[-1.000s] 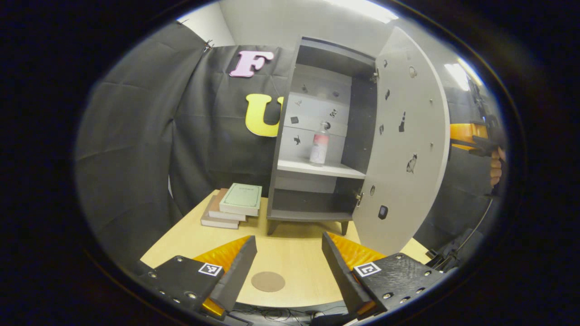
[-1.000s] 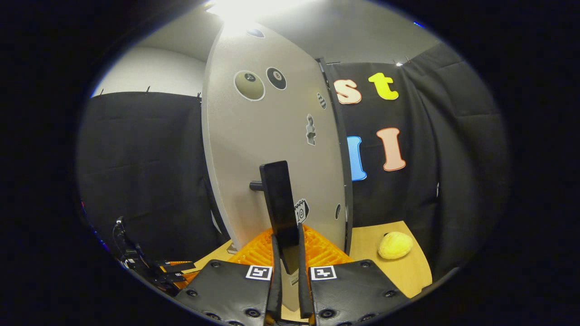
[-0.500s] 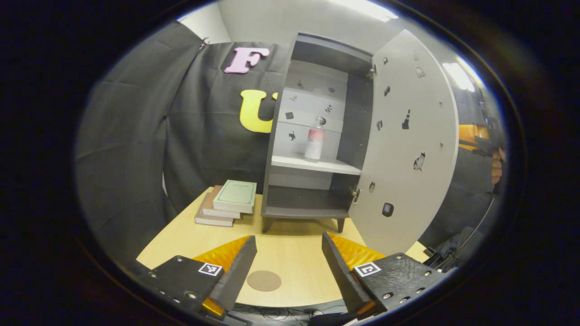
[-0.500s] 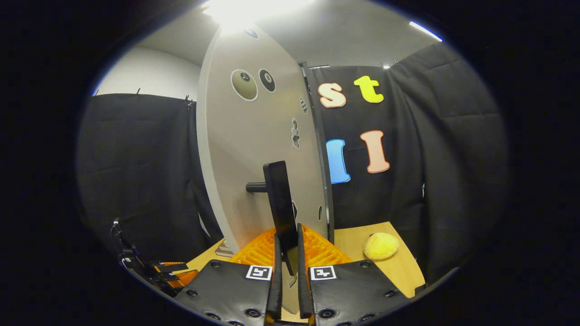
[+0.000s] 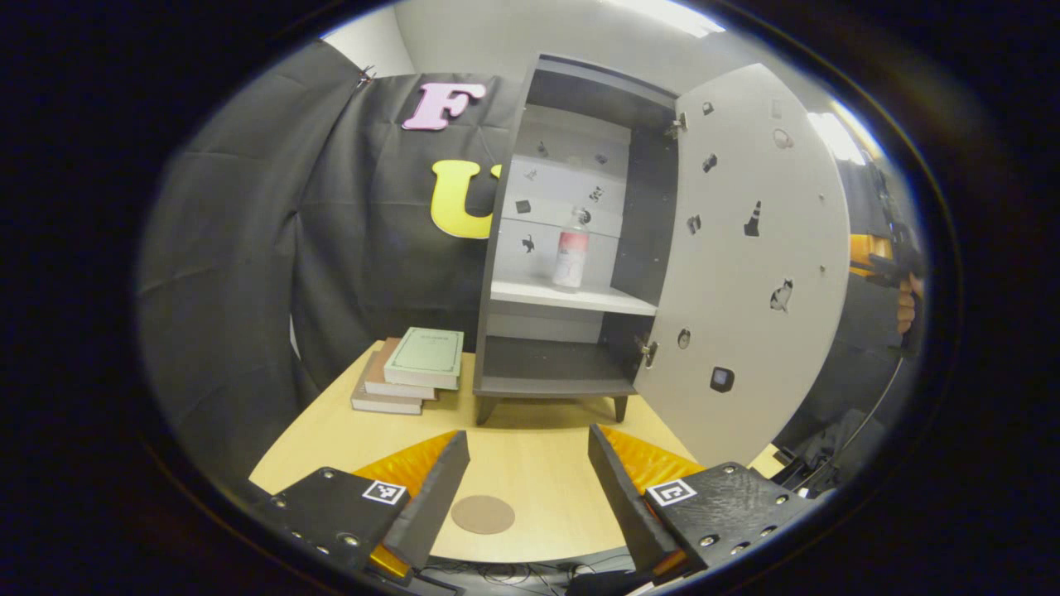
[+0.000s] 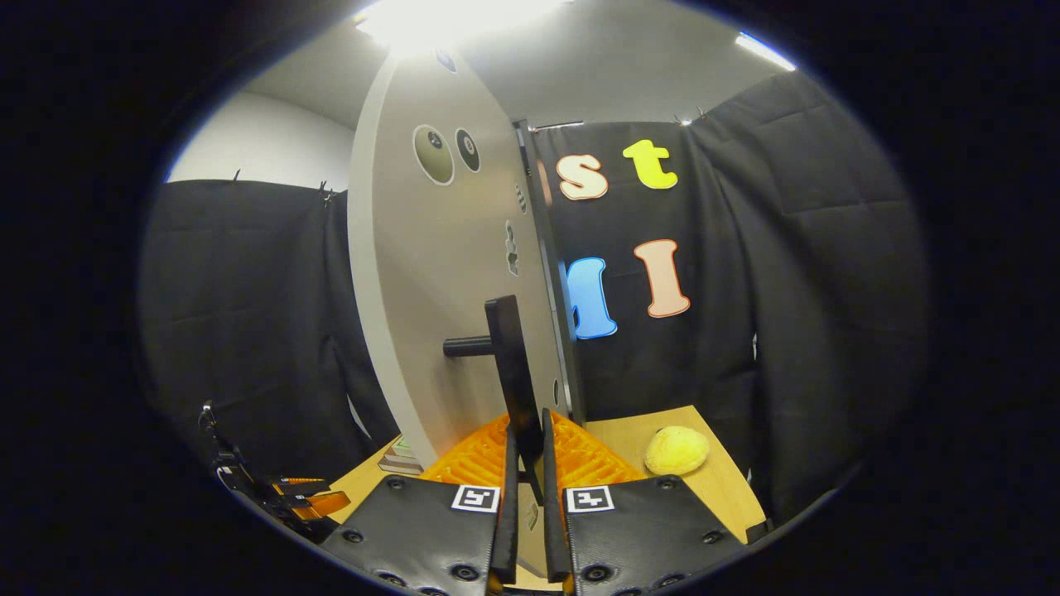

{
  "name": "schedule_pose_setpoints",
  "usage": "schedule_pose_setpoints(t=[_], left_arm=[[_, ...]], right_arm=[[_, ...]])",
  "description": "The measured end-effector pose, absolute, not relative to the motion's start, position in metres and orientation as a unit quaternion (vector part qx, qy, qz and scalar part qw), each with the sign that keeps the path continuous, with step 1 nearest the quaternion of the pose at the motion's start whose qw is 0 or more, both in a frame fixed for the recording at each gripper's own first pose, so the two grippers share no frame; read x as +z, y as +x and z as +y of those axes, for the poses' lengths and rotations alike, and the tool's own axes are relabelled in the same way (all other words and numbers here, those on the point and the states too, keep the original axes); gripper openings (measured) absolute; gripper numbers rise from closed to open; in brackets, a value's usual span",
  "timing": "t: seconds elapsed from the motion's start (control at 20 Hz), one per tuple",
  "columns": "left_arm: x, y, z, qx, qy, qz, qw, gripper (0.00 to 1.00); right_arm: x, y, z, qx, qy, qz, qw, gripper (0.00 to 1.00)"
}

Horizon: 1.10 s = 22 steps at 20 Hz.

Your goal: Open the cabinet door with the right hand, grasp the bottle in the cabinet with the left hand and place it on the coaster, then close the cabinet door with the right hand.

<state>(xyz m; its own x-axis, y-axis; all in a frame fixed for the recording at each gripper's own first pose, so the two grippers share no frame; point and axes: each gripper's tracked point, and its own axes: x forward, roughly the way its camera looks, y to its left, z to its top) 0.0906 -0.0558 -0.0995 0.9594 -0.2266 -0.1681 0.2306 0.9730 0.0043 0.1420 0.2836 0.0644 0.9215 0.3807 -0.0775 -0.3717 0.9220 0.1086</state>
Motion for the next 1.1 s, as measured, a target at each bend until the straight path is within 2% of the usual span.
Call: schedule_pose_setpoints(t=[0.1,0.15,0.3,0.35,0.4,0.55,0.6,0.65,0.7,0.75,0.8,0.85,0.9,1.0,1.05,1.1], left_arm=[[-0.1,0.093,-0.059,-0.123,0.018,0.086,0.989,0.9],[-0.1,0.096,-0.061,-0.127,0.02,0.086,0.988,0.9],[-0.099,0.101,-0.068,-0.139,0.023,0.087,0.986,0.9],[-0.097,0.102,-0.07,-0.141,0.024,0.086,0.986,0.9],[-0.095,0.104,-0.072,-0.145,0.024,0.083,0.986,0.9],[-0.088,0.107,-0.081,-0.156,0.017,0.077,0.985,0.9],[-0.087,0.109,-0.083,-0.159,0.016,0.078,0.984,0.9],[-0.087,0.111,-0.084,-0.162,0.016,0.08,0.983,0.87],[-0.087,0.116,-0.087,-0.166,0.015,0.082,0.983,0.87],[-0.088,0.122,-0.091,-0.172,0.015,0.083,0.981,0.92],[-0.087,0.126,-0.094,-0.177,0.018,0.084,0.98,0.87],[-0.085,0.134,-0.097,-0.181,0.022,0.084,0.98,0.9],[-0.08,0.139,-0.101,-0.186,0.024,0.081,0.979,0.9],[-0.067,0.152,-0.113,-0.2,0.021,0.071,0.977,0.92],[-0.061,0.159,-0.119,-0.208,0.02,0.067,0.976,0.9],[-0.055,0.168,-0.124,-0.213,0.02,0.063,0.975,0.9]], right_arm=[[0.064,0.146,0.271,0.172,0.063,0.043,0.982,0.14],[0.063,0.144,0.264,0.163,0.069,0.041,0.983,0.06],[0.061,0.144,0.264,0.168,0.082,0.039,0.982,0.06],[0.06,0.143,0.263,0.167,0.077,0.042,0.982,0.02],[0.06,0.143,0.262,0.162,0.068,0.048,0.983,0.06],[0.057,0.135,0.265,0.155,0.046,0.059,0.985,0.06],[0.056,0.13,0.264,0.157,0.046,0.065,0.984,0.02],[0.053,0.125,0.262,0.159,0.049,0.07,0.983,0.07],[0.052,0.117,0.258,0.159,0.054,0.073,0.983,0.07],[0.049,0.11,0.256,0.159,0.06,0.077,0.982,0.07],[0.047,0.105,0.25,0.15,0.067,0.081,0.983,0.07],[0.045,0.1,0.241,0.139,0.073,0.087,0.984,0.0],[0.043,0.098,0.234,0.126,0.08,0.093,0.984,0.03],[0.055,0.087,0.22,0.11,0.094,0.086,0.986,0.0],[0.058,0.087,0.212,0.096,0.097,0.08,0.987,0.08],[0.06,0.09,0.201,0.081,0.098,0.076,0.989,0.23]])
